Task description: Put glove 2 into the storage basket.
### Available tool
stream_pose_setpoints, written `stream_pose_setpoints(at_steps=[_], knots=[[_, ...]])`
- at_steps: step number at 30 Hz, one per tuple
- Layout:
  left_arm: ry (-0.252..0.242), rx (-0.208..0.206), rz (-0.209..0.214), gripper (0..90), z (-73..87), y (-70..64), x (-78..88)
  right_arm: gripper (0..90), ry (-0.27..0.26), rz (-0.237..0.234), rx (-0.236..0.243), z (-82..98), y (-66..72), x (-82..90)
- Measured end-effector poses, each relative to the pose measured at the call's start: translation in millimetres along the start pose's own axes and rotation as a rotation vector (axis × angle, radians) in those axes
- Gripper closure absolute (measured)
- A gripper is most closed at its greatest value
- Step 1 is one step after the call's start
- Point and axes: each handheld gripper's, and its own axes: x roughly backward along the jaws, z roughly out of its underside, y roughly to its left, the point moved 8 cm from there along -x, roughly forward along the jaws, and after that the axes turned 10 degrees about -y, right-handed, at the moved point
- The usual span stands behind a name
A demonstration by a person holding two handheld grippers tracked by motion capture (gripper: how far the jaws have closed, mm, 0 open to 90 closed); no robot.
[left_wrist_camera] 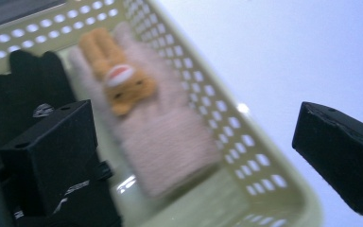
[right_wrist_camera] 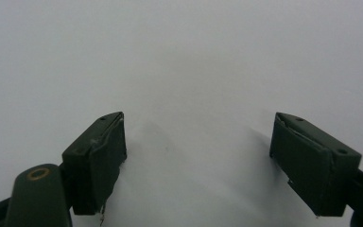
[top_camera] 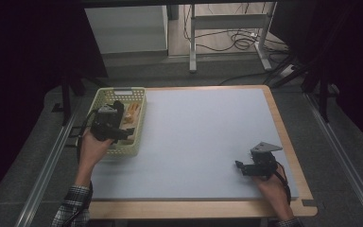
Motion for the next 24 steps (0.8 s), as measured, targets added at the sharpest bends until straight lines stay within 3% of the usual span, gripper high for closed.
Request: stream_pose_setpoints(at_steps=[14,24], knots=[[-0.056,-0.085,0.108,1.2,-2.1,-63.9,-6.9,18.8,0.0,0.001,0.001,0.0,0.0,0.1],[-0.065,-0.134,0.179,1.2,8.8,-108.9,-22.2,18.8,0.0,0.001,0.001,0.0,-0.1,0.0]])
